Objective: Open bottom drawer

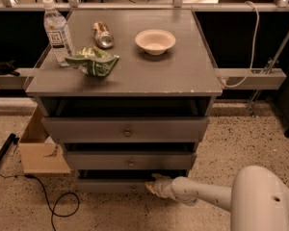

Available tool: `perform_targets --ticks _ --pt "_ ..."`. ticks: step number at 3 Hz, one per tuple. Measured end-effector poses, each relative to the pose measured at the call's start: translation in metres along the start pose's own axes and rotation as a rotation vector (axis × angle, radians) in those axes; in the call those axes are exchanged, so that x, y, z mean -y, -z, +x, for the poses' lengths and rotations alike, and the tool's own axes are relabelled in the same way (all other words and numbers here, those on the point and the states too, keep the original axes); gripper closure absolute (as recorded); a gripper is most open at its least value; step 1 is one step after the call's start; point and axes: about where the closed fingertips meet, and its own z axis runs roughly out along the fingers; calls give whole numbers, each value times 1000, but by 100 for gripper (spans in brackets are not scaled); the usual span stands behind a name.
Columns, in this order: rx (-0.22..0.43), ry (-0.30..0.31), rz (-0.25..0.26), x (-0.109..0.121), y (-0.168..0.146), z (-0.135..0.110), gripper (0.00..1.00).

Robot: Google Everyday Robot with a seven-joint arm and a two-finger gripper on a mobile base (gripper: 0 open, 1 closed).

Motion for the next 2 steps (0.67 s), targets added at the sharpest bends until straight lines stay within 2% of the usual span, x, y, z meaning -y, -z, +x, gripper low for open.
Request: perform_targets --ticks 1,2 --pt "-6 -21 2 -8 18 5 100" --pt "-6 -21 2 -8 18 5 96"
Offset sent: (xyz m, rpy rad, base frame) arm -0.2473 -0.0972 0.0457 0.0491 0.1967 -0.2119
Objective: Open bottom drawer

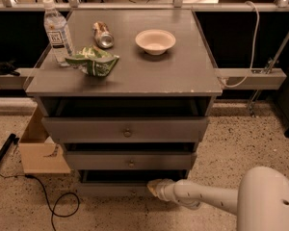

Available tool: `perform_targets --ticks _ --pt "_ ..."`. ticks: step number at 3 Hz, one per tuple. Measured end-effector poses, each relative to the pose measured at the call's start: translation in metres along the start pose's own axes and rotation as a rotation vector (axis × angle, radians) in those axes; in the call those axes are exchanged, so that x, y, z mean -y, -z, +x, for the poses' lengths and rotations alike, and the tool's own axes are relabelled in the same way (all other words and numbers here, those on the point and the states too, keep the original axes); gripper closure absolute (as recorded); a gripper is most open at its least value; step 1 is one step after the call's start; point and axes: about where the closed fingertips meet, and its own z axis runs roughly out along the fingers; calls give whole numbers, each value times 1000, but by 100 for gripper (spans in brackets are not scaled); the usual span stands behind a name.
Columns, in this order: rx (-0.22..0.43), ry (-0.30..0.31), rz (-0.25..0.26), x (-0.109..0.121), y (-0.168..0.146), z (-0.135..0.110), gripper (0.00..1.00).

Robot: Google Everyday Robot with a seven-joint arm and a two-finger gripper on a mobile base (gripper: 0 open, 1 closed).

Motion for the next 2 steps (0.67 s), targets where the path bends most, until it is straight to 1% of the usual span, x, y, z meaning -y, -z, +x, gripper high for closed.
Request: perform_targets --ticks 1,2 --pt "0 0 0 0 0 0 73" --pt "0 0 0 0 0 0 42"
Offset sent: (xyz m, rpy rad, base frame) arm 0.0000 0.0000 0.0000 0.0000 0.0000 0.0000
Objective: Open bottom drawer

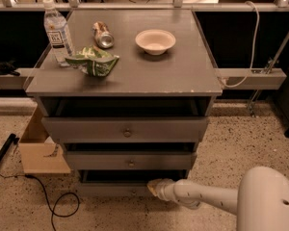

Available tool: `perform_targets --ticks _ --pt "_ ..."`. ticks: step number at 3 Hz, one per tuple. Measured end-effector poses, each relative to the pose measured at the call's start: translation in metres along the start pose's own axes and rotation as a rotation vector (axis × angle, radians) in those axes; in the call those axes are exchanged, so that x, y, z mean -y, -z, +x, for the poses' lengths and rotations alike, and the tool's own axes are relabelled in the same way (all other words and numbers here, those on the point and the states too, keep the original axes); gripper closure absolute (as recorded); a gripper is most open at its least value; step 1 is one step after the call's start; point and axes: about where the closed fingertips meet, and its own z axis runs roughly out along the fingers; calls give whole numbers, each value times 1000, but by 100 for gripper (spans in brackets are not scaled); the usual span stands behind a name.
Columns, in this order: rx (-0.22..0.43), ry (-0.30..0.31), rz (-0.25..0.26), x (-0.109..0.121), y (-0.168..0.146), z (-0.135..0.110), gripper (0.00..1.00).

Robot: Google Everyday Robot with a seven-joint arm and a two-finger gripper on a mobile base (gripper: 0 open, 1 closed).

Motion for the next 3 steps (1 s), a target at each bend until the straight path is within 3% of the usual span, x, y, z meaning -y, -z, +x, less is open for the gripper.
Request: perform_targets --ticks 2,3 --pt "0 0 0 0 0 0 0" --pt "4 -14 0 5 -1 -1 0"
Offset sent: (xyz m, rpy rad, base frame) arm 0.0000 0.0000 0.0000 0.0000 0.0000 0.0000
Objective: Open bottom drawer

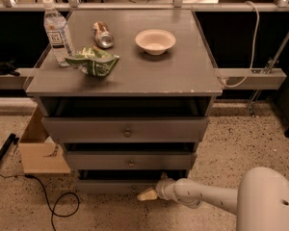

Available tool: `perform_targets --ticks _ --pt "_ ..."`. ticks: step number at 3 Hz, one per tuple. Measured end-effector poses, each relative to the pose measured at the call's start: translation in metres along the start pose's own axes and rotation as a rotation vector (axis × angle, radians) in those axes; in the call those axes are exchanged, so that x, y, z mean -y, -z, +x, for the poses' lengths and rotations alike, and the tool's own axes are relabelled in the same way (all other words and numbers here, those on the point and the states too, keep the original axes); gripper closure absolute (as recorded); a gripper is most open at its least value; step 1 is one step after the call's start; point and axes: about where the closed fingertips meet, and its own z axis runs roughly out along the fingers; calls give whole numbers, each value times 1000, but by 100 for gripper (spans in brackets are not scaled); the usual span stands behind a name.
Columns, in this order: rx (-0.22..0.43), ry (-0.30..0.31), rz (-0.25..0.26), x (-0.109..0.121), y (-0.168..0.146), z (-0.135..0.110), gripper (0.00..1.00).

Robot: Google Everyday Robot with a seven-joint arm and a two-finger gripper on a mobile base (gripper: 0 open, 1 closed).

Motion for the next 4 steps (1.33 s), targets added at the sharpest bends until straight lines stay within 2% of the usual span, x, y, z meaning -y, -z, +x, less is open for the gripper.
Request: perform_targets --ticks 1,3,4 --pt "34 -11 19 33 -16 -26 0" --pt "5 -47 55 41 -21 4 0" --pt "5 -47 55 41 -21 4 0"
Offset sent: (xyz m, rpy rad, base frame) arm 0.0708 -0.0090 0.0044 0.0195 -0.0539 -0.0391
